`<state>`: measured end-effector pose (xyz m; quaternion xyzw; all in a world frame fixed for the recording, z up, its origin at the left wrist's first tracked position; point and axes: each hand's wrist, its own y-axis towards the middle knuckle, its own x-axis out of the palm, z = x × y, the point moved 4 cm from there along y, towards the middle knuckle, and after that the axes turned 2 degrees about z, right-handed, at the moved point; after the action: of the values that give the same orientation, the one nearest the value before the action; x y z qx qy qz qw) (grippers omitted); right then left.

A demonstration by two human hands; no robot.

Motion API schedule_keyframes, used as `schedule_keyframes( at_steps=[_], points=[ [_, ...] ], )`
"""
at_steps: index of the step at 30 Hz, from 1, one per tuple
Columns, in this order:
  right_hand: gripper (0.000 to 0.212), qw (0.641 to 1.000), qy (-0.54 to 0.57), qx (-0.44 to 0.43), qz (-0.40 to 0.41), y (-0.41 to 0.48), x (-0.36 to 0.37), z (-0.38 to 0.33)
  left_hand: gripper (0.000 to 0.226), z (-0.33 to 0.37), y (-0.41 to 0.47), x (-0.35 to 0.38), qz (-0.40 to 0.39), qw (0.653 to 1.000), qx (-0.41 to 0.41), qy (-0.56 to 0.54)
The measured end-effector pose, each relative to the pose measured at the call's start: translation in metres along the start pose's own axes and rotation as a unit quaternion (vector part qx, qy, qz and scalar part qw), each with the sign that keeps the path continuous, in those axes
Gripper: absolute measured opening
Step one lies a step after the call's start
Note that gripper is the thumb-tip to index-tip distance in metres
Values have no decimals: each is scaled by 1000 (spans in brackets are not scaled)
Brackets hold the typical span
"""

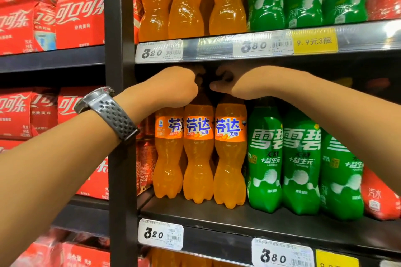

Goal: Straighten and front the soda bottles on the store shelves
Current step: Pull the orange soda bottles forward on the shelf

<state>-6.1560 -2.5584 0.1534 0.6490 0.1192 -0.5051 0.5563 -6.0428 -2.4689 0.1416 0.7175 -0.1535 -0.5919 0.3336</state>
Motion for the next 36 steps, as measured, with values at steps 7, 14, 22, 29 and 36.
schedule_keyframes(
  at_steps=[7, 14, 22, 29, 36],
  points=[
    [51, 998, -30, -55, -8, 13, 6, -35, 29, -18, -6, -3, 21, 982, -2, 186],
    [43, 998, -44, -46, -13, 20, 8, -40, 13, -24, 6, -1, 4, 980, 3, 197],
    [43, 999, -18, -50, -6, 19, 8, -34, 32, -24, 5, 0, 12, 978, 12, 208],
    [43, 998, -9, -63, 8, 18, 8, -33, 19, -23, 0, -2, 42, 980, 27, 194],
    [45, 999, -22, -40, -1, 8, 5, -21, 21, -22, -11, -3, 52, 974, 45, 214]
  ],
)
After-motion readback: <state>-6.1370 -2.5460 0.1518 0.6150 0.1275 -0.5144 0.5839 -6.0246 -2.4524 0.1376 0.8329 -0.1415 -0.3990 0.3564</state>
